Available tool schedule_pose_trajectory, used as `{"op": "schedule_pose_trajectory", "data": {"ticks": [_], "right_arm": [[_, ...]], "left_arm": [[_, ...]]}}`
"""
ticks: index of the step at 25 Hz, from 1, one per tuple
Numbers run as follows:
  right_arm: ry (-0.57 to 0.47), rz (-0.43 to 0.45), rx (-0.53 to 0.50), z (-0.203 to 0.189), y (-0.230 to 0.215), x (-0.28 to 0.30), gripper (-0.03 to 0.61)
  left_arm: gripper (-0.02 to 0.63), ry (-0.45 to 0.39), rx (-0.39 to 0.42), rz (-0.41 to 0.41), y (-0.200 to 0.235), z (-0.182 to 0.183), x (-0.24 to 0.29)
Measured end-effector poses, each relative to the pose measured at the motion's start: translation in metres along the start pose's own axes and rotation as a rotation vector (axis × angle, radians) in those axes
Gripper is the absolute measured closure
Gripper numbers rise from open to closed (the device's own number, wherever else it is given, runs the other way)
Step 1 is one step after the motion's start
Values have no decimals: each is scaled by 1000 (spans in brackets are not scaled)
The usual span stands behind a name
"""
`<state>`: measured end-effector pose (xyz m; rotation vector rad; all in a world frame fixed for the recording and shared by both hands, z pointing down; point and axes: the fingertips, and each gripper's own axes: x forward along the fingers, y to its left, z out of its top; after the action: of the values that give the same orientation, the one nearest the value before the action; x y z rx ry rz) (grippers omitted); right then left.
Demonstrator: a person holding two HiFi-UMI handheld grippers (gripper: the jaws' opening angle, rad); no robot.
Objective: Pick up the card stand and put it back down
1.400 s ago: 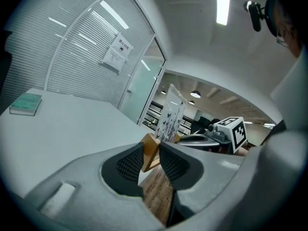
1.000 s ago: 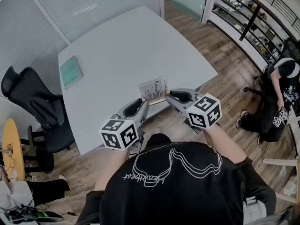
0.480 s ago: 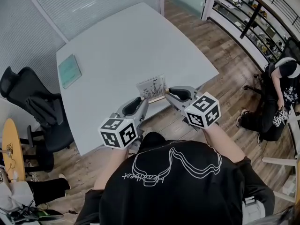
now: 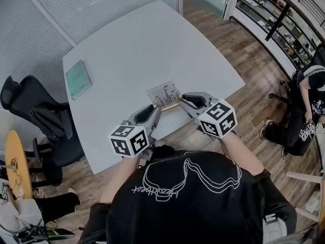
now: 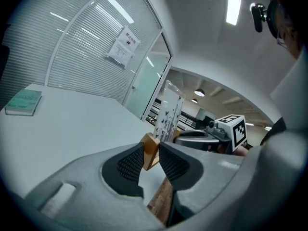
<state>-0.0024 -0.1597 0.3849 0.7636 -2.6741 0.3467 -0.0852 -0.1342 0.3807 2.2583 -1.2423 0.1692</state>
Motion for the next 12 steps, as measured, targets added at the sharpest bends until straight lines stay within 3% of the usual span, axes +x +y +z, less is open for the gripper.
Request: {"op": "schedule_pose_trajectory", "data": {"ticks": [12], "right_arm": [[82, 11, -31, -23, -38, 70, 503]], "left_arm": [[515, 78, 39, 30, 64, -17, 43]]}}
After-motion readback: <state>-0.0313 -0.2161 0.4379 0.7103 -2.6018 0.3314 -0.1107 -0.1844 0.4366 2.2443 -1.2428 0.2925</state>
